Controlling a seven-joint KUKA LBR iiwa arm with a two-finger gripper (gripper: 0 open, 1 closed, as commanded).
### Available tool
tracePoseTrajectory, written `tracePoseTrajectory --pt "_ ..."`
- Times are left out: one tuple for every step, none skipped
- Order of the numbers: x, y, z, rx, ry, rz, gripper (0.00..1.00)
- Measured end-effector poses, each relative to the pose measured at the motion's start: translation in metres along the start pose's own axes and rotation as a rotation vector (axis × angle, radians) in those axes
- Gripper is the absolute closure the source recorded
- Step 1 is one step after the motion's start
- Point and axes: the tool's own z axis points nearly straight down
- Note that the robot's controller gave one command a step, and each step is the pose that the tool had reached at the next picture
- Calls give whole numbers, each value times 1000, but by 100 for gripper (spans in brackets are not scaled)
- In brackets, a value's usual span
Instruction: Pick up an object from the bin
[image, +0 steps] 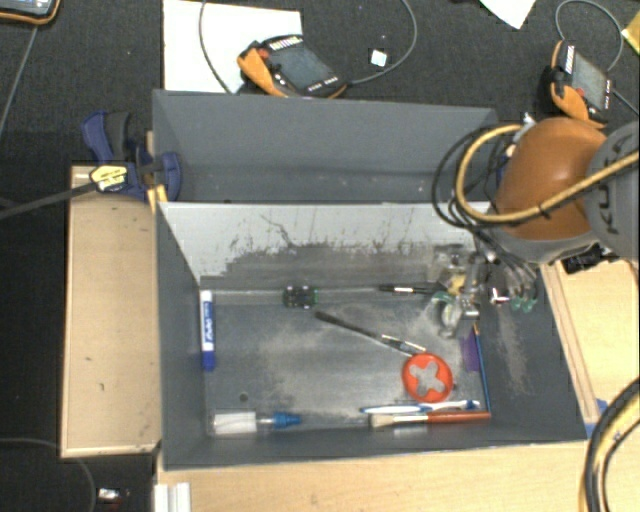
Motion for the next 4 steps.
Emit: tracePoseTrajectory --pt "-2 1 -4 1 -7 -4 0" --pt "5 99 42 0 -7 65 0" --pt "-7 89 9 5 -17 5 0" --pt "-3 115 50 0 -9 254 0"
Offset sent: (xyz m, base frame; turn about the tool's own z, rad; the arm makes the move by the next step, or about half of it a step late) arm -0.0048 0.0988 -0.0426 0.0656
